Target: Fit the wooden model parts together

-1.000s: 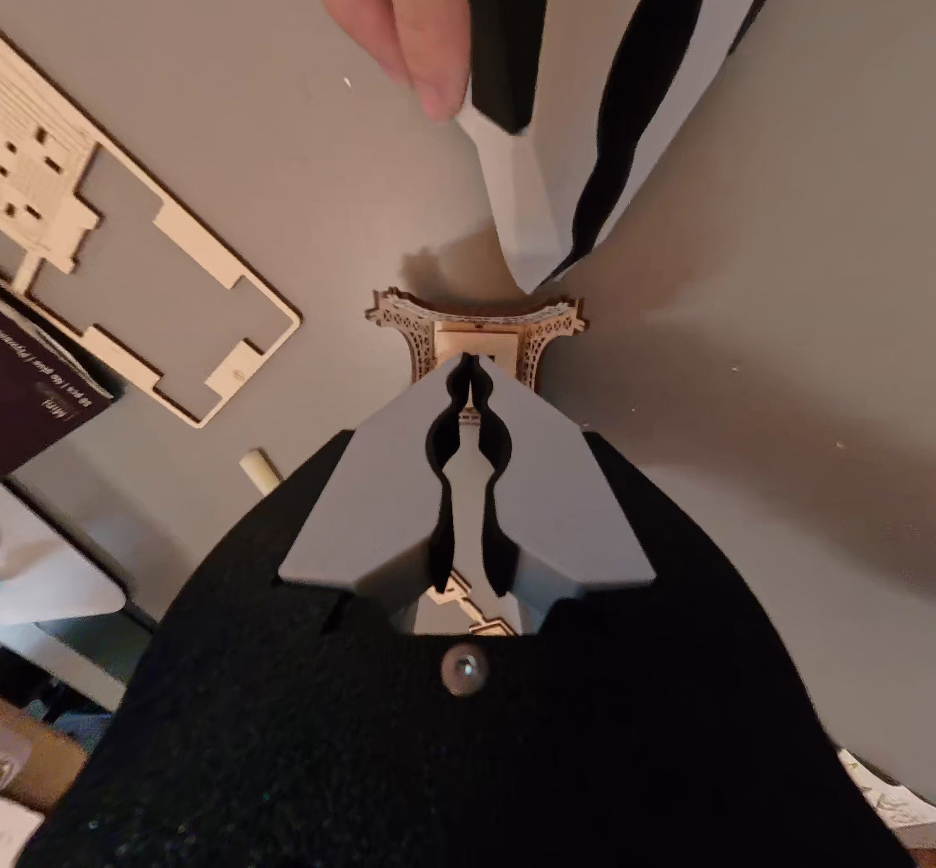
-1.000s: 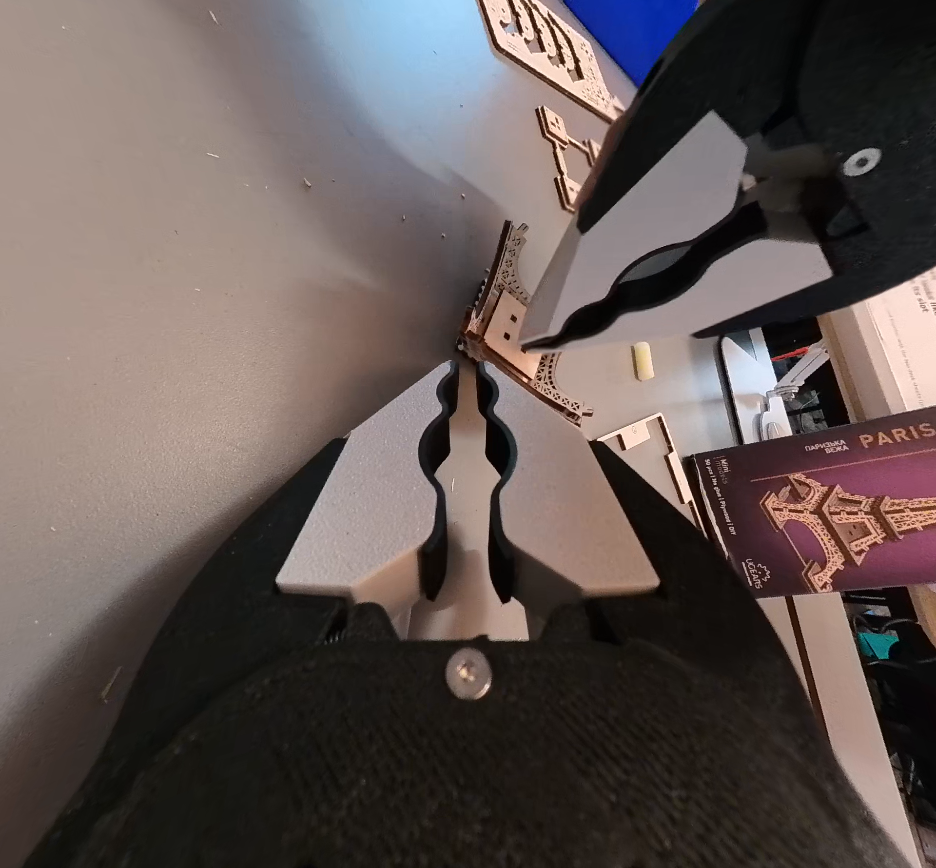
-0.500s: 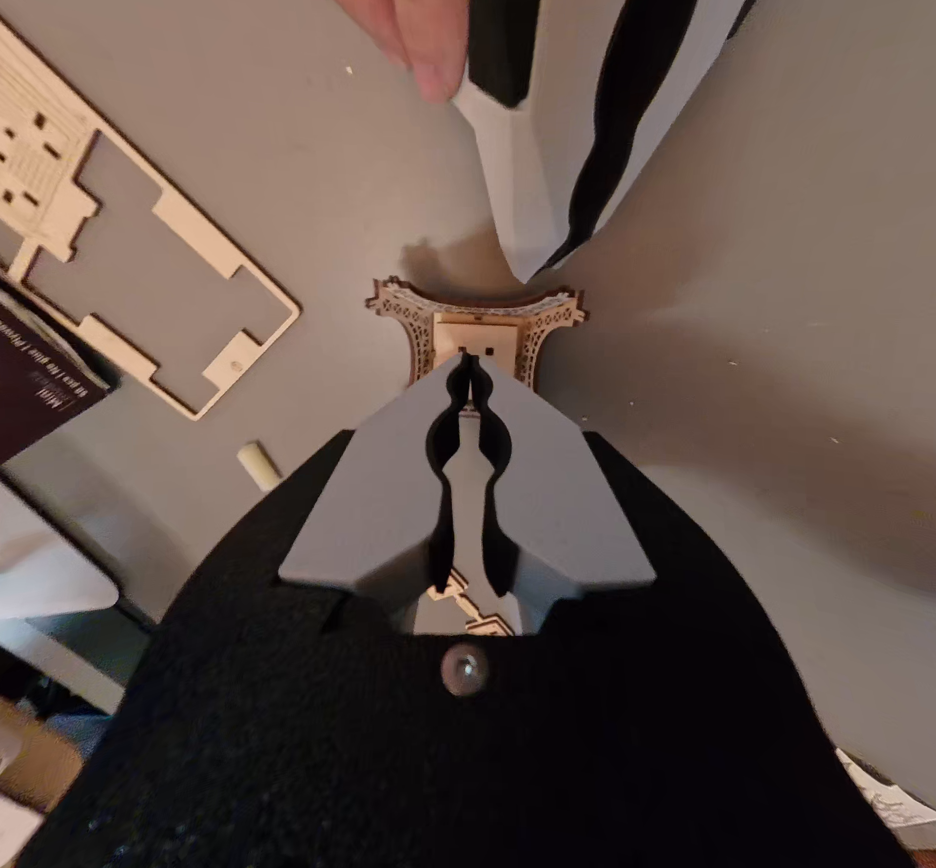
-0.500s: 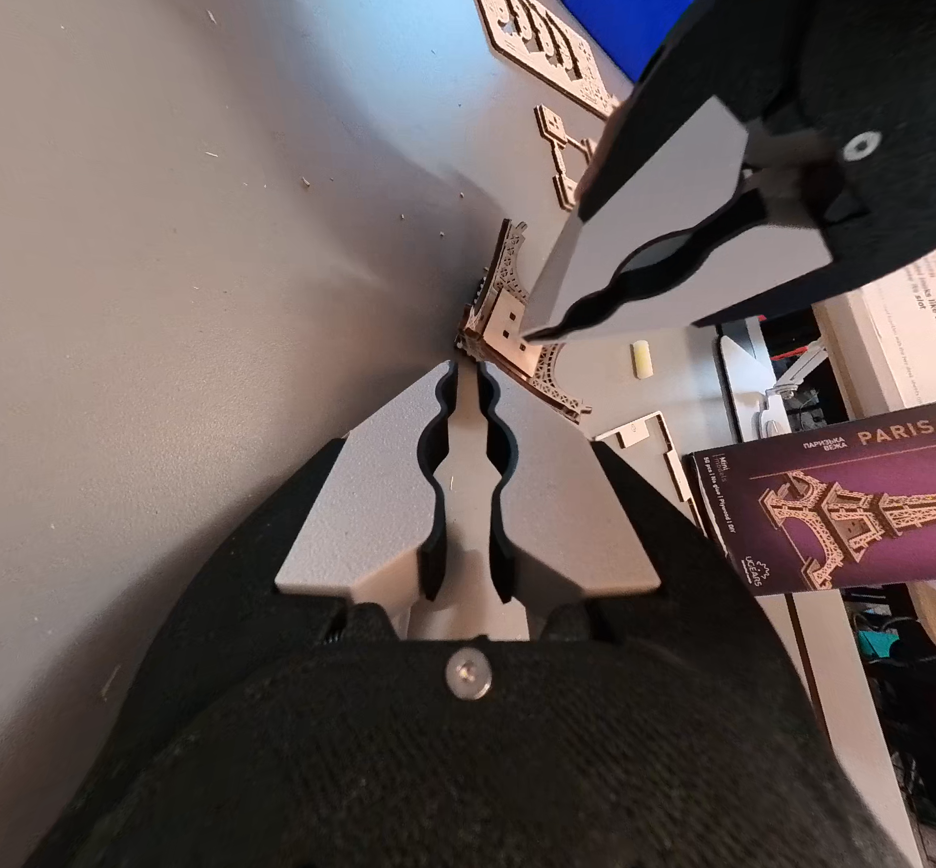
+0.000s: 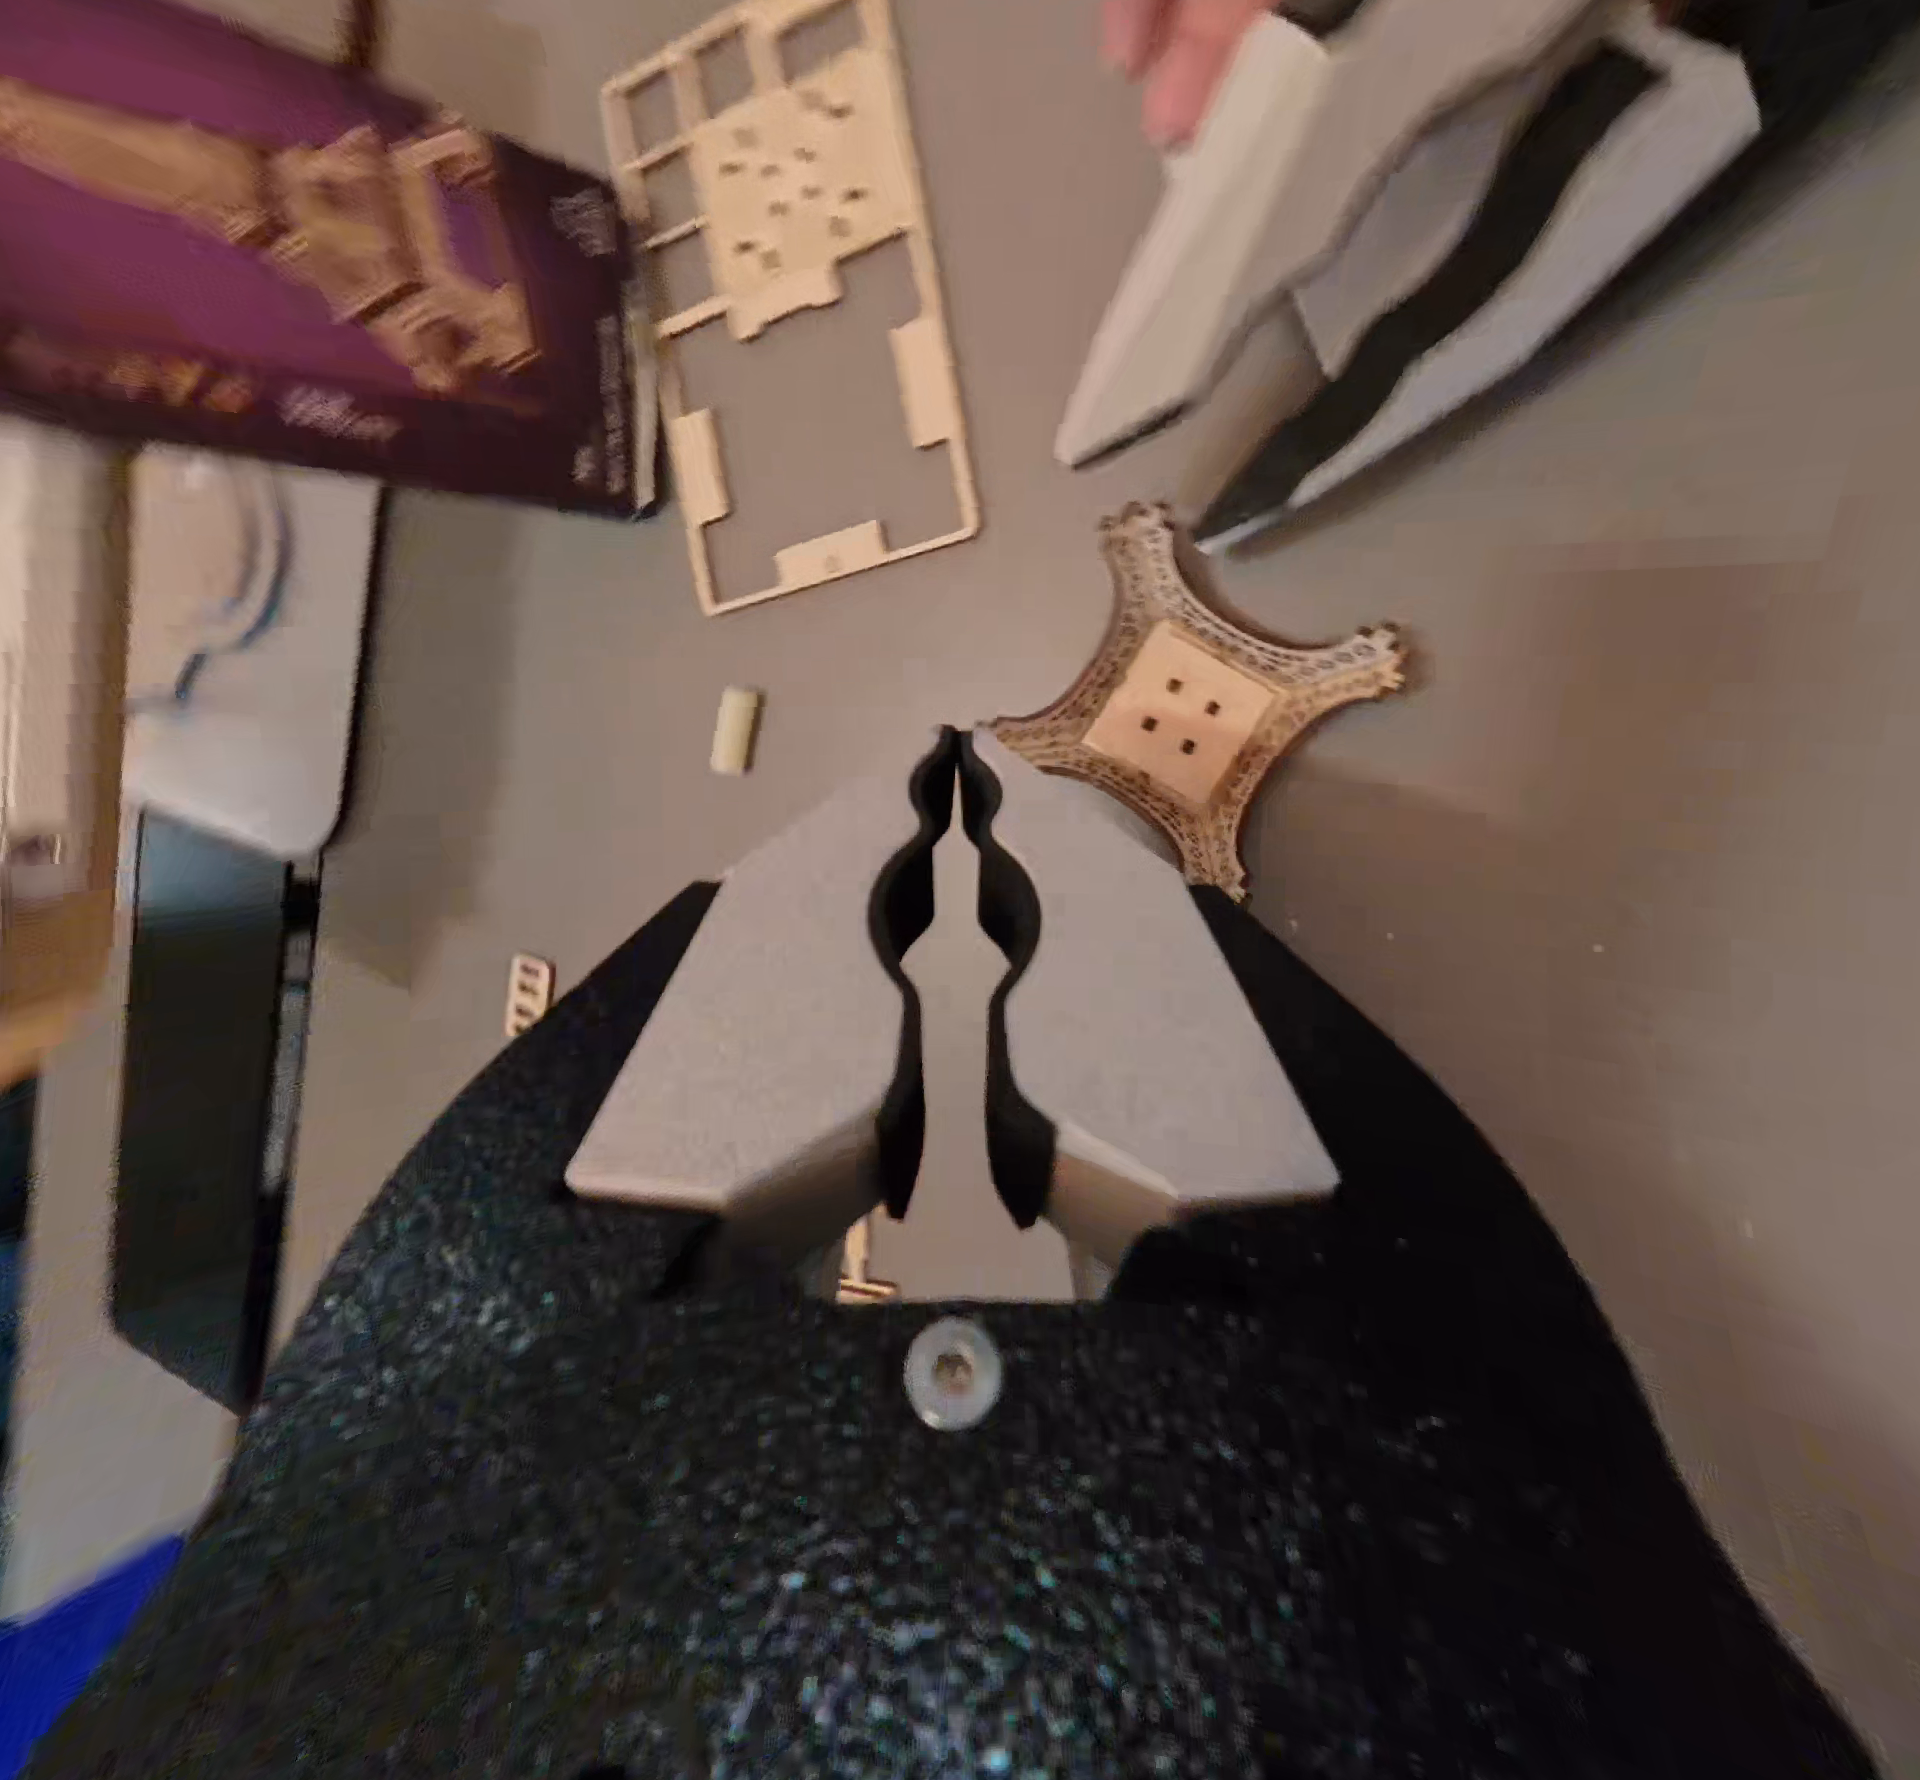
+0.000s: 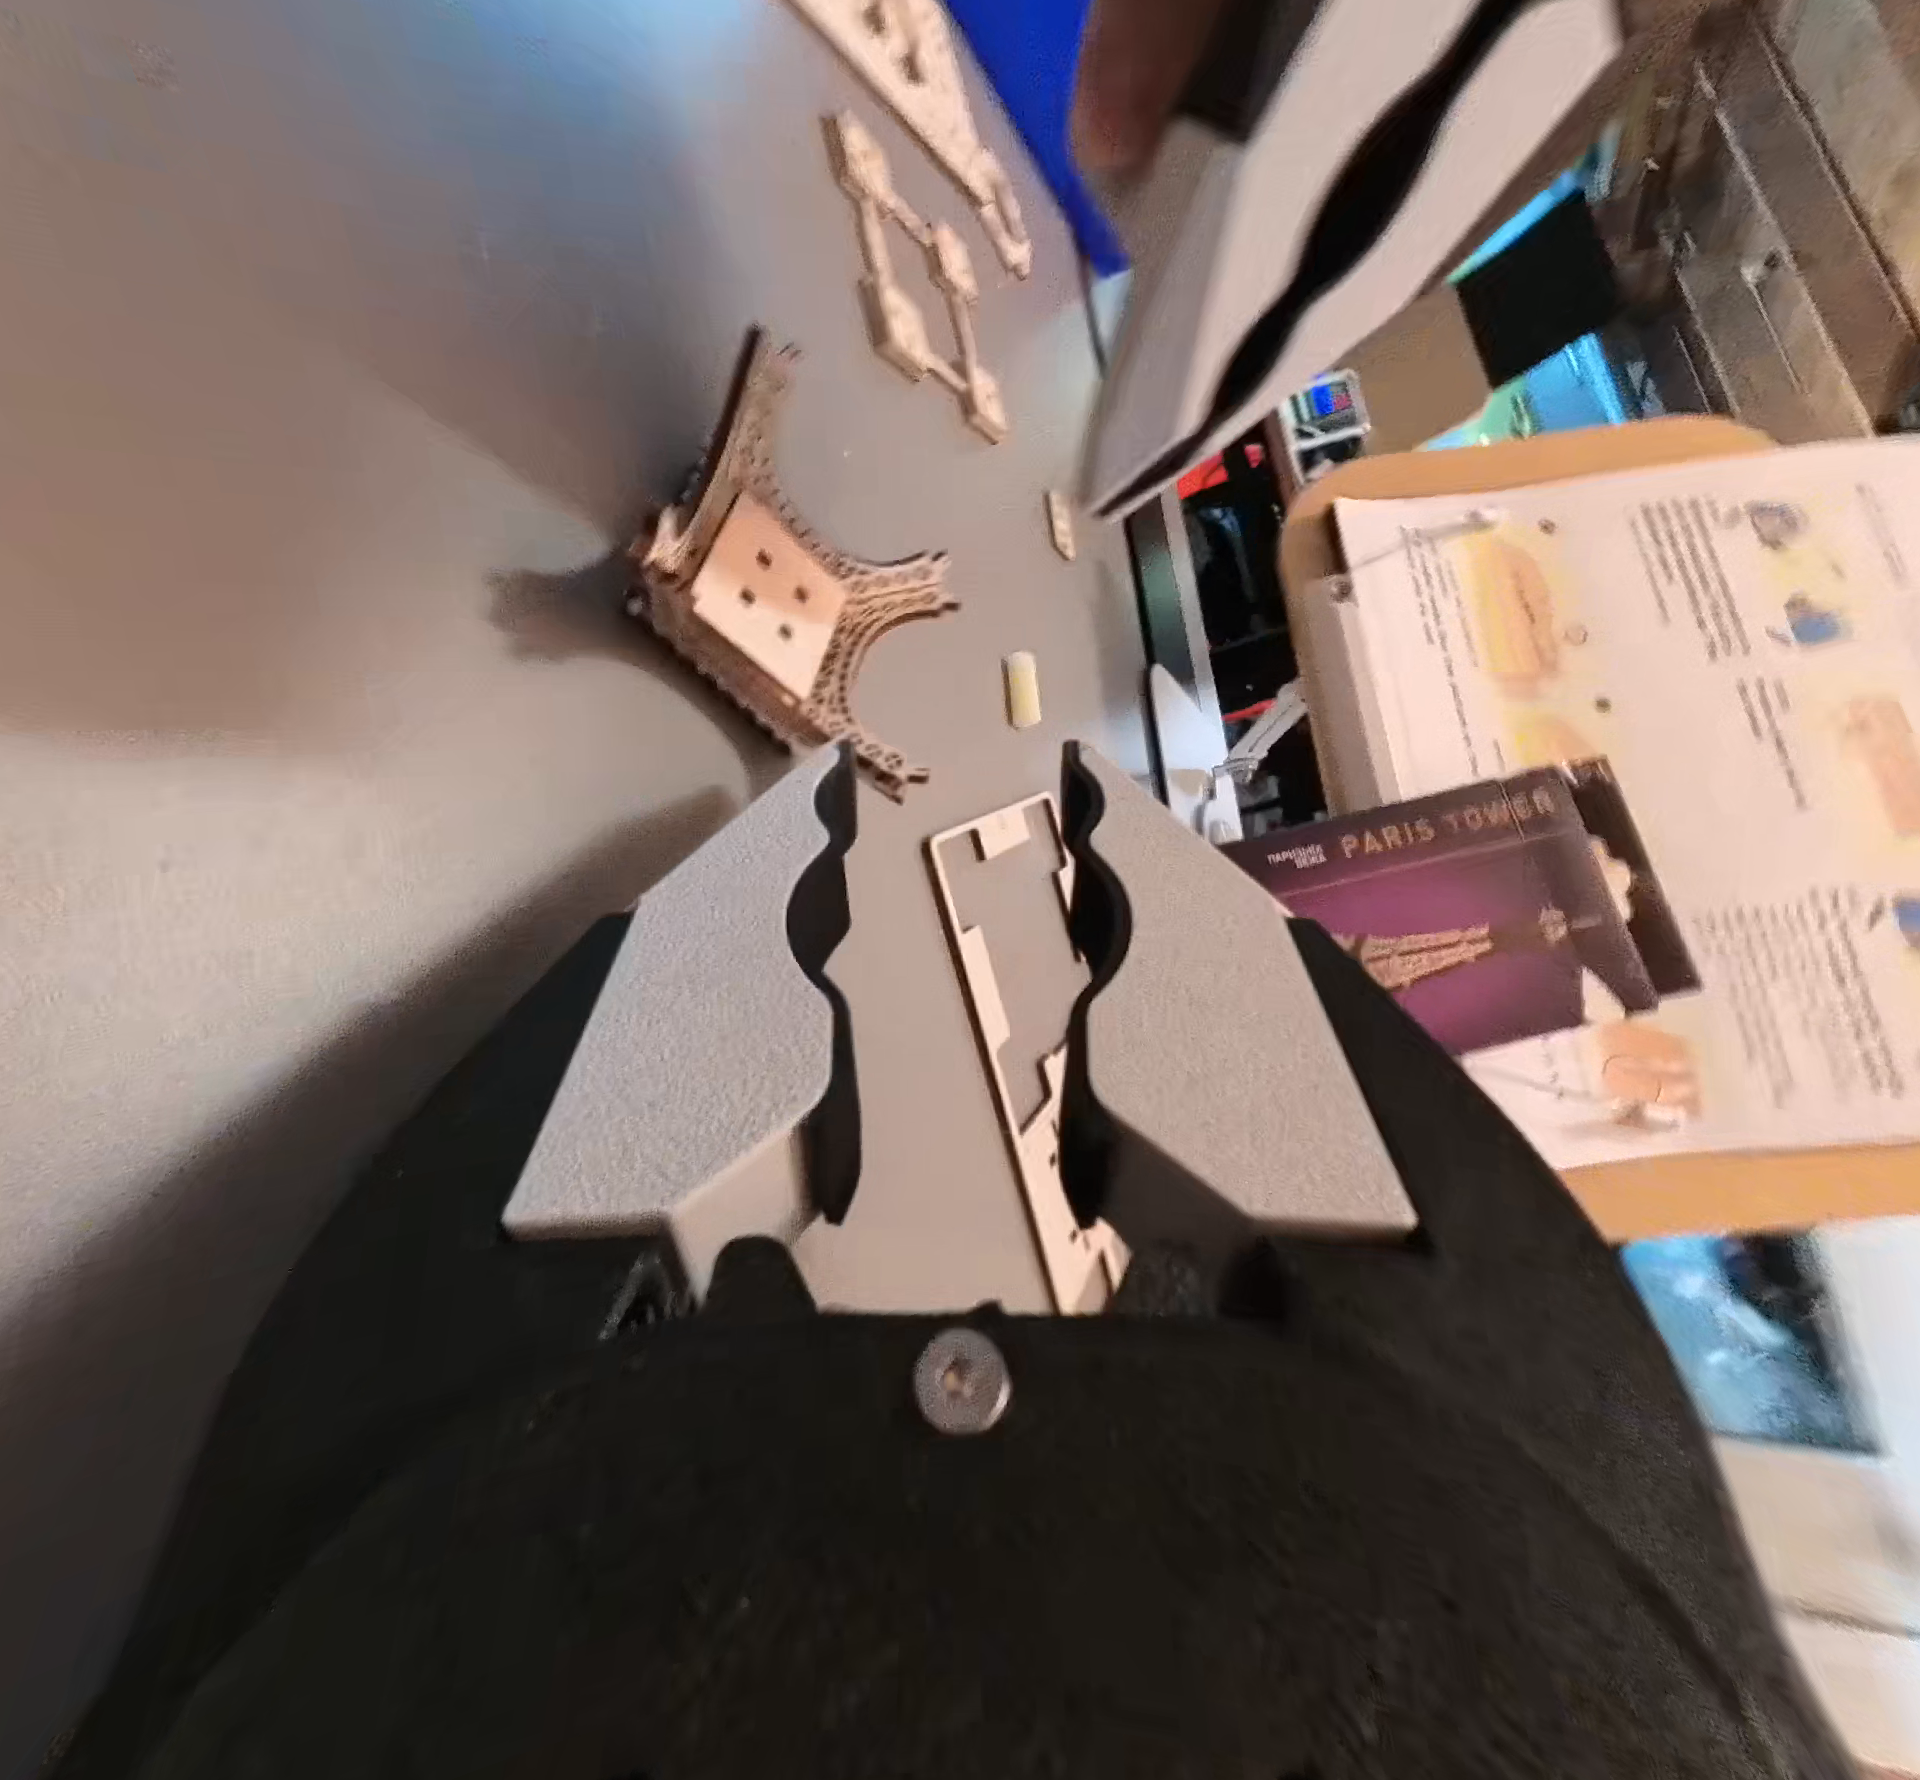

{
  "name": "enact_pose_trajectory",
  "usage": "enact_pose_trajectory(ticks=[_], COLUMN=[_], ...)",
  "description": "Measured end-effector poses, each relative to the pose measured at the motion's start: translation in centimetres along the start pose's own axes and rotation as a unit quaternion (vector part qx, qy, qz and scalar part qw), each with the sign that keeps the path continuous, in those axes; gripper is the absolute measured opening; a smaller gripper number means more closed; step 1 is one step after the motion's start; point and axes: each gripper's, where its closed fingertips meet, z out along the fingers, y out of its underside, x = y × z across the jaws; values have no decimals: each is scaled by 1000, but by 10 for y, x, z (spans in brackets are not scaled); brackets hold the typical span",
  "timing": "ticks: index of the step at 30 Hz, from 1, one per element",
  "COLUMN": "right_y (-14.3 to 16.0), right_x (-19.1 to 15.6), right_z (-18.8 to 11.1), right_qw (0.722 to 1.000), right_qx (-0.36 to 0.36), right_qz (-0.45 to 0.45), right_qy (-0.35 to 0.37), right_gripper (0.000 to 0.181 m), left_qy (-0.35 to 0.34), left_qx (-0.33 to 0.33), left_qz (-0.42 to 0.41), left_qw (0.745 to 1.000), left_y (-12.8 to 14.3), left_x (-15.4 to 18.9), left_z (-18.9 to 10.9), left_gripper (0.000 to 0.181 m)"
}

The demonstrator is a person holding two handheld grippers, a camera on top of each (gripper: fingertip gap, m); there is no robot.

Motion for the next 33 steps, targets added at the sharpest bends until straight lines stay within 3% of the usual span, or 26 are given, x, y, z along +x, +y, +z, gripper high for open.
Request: enact_pose_trajectory(ticks=[3, 6, 10, 15, 18, 22, 28, 33], right_y=[9, 6, 12, 5, -3, -24, -54, -67], right_x=[-14, -18, -18, -23, -23, -12, 15, 25], right_z=[9, 12, 20, 24, 19, 8, -12, -20], right_qw=[995, 992, 987, 982, 991, 992, 941, 903], right_qx=[-29, -19, -32, -22, -16, 30, 129, 171], right_qz=[-86, -116, -147, -176, -104, 86, 305, 390], right_qy=[-33, -45, -55, -67, -83, -86, -72, -64], right_gripper=[45, 40, 25, 13, 12, 10, 6, 4], left_qy=[-14, 13, 37, 31, 8, -22, -38, -15], left_qx=[56, 95, 110, 130, 148, 203, 274, 283], left_qz=[-95, -169, -214, -251, -259, -255, -199, -212], left_qw=[994, 981, 970, 959, 954, 945, 940, 935], left_y=[18, 34, 53, 62, 64, 56, 33, 11], left_x=[4, 21, 43, 46, 40, 33, 43, 58], left_z=[-10, -14, -9, -5, -9, -22, -32, -17], left_gripper=[0, 3, 7, 13, 19, 29, 40, 62])
